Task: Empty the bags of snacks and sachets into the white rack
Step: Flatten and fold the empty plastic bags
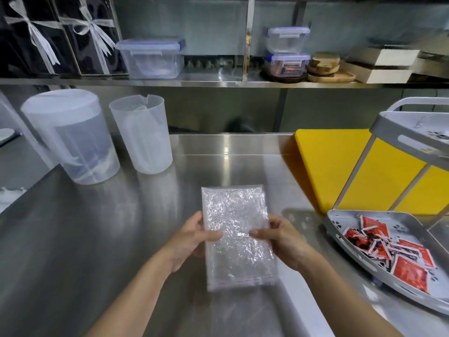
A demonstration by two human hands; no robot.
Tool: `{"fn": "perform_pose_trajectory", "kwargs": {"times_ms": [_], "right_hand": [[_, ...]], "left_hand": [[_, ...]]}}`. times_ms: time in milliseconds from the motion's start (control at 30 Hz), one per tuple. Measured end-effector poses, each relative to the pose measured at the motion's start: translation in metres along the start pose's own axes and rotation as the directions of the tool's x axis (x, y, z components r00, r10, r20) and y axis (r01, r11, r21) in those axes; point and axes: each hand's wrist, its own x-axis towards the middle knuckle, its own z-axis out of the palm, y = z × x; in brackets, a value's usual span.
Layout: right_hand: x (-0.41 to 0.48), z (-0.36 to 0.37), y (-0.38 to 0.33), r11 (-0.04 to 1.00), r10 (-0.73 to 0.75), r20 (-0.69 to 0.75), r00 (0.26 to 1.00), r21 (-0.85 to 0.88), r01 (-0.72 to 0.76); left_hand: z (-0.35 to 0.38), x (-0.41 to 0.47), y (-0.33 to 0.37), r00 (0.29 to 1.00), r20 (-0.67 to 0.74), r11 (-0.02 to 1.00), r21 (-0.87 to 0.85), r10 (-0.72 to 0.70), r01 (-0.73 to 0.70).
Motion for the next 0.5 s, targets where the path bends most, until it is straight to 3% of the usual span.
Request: {"fn": "perform_pose_trajectory", "kwargs": {"times_ms": [200,500], "right_hand": [[-0.010,0.001,0.004,0.986,-0.049,-0.101,0.994,-0.163,0.032],[-0.018,-0.019,0.015,0.995,-0.024,-0.039,0.999,-0.097,0.020]], "left_hand": [[-0.002,-0.007,-0.004,0.995,-0.028,0.985,0.149,0.092,-0.087],[0.000,-0.016,-0.009,0.991,-0.047,0.991,0.060,0.124,-0.121]]}}
